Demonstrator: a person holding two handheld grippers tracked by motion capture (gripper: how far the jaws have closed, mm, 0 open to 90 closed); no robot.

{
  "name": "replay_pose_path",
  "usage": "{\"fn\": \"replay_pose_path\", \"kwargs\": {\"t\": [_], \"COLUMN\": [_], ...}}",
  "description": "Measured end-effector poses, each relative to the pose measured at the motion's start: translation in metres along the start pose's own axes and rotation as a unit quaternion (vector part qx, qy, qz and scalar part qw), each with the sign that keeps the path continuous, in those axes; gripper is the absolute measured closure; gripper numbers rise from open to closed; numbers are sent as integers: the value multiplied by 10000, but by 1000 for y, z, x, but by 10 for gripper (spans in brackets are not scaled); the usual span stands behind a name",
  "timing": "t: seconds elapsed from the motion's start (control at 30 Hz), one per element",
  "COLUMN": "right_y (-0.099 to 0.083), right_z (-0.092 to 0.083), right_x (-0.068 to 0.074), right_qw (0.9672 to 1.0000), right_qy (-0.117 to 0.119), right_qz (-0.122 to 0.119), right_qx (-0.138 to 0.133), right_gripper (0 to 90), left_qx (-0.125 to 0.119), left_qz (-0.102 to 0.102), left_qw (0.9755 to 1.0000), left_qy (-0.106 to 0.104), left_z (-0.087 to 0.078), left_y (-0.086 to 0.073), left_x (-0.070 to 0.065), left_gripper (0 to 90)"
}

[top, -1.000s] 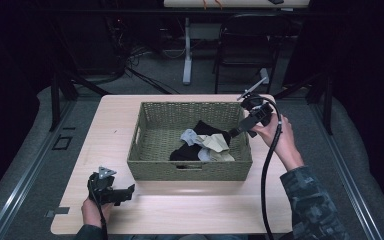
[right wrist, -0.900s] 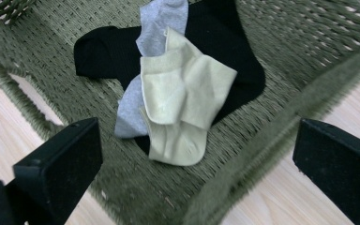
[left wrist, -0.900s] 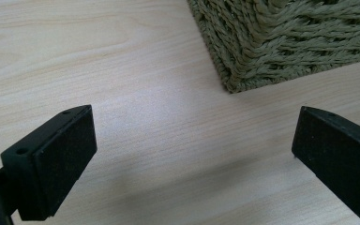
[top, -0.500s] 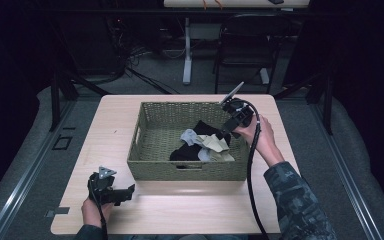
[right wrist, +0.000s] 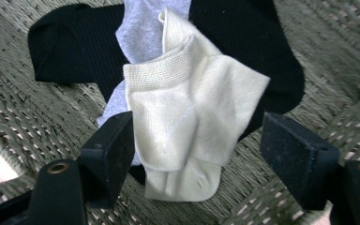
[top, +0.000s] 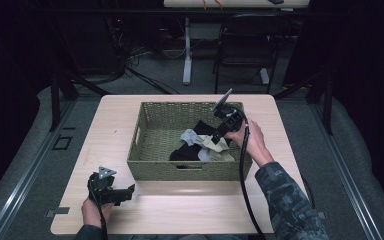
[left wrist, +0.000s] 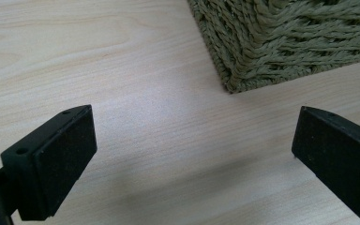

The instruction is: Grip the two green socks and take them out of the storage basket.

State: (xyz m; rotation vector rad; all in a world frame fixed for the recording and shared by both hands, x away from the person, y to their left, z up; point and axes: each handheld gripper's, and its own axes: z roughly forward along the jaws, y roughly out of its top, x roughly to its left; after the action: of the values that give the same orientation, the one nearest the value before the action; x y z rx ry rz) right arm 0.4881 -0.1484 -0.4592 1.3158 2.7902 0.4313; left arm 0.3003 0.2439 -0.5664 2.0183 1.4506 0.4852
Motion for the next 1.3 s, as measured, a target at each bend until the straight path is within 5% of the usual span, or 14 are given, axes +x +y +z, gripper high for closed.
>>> {"fn": "replay_pose_path", "kwargs": {"t": [0.33,0.73,1.3], "right_y": [5,5,8], "right_z": [22,31,-21], "right_x": [5,7,7], "right_qw": [9990,9980,9994], "right_qy": [-35,-153,-268], "right_qz": [120,154,102], "right_qx": [421,601,177], "right_gripper": [457,860,873], "left_qx": [-14,-14,-13], "left_qz": [-6,-8,-4], "left_qw": [10000,10000,10000], "left_qy": [3,11,-1], "left_z": [0,0,-1], "left_y": [0,0,0], "left_x": [0,0,0], "left_gripper": [0,0,1]}}
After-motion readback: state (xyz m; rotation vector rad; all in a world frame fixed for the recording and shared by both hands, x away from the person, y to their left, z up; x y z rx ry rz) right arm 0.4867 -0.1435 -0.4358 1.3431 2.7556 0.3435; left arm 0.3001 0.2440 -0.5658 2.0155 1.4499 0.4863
